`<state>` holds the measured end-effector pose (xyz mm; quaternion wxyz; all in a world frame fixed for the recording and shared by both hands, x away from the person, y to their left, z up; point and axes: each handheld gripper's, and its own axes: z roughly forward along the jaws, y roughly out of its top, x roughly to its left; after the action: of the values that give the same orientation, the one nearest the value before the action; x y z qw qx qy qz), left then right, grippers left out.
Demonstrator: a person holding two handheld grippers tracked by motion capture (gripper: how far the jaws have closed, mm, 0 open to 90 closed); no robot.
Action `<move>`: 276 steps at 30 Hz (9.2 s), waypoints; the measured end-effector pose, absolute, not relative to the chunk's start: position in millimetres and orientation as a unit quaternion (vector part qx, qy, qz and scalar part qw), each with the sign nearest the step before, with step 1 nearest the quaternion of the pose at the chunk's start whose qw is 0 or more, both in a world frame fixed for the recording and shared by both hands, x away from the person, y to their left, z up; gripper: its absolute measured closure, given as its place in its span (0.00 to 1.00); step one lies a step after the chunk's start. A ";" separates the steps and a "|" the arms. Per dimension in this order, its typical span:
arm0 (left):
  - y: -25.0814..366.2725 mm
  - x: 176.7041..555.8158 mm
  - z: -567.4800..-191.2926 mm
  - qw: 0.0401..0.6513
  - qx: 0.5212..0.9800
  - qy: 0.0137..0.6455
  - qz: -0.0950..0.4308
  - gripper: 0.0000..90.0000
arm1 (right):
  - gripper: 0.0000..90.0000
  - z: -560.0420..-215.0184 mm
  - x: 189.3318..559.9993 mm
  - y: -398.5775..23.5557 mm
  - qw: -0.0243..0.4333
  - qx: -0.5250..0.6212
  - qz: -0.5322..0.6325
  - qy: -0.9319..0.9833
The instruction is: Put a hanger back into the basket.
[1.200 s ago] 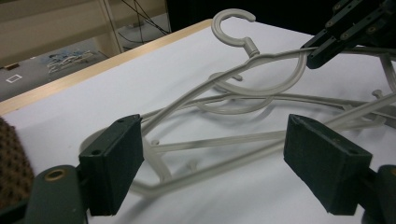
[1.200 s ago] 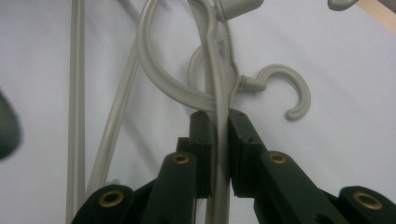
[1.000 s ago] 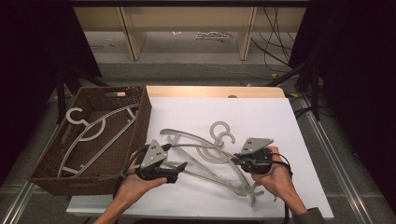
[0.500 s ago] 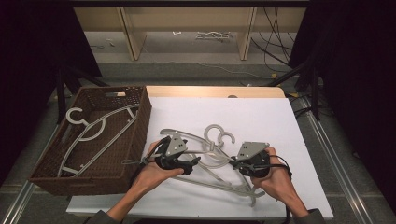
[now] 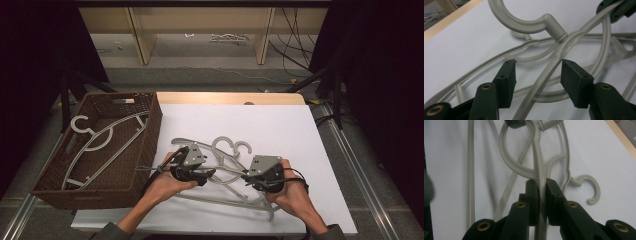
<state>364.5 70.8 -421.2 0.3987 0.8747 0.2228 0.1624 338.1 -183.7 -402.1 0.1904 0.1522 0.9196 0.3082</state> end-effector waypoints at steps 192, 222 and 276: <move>322.9 376.9 -356.1 0.399 0.678 0.535 0.309 0.25 | 0.25 -424.7 335.4 -228.4 0.198 0.386 0.452 0.780; 176.0 295.4 -390.6 0.571 0.704 0.363 0.214 0.18 | 0.20 -422.9 331.3 -230.5 0.193 0.375 0.491 0.762; 166.5 280.5 -436.4 0.553 0.741 0.306 0.227 0.18 | 0.68 -466.0 400.9 -192.7 0.085 0.350 0.216 0.907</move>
<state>280.5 166.5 -436.4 0.5532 0.7406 0.3062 0.2272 400.9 -192.7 -466.0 0.0847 0.3505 0.9075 0.2156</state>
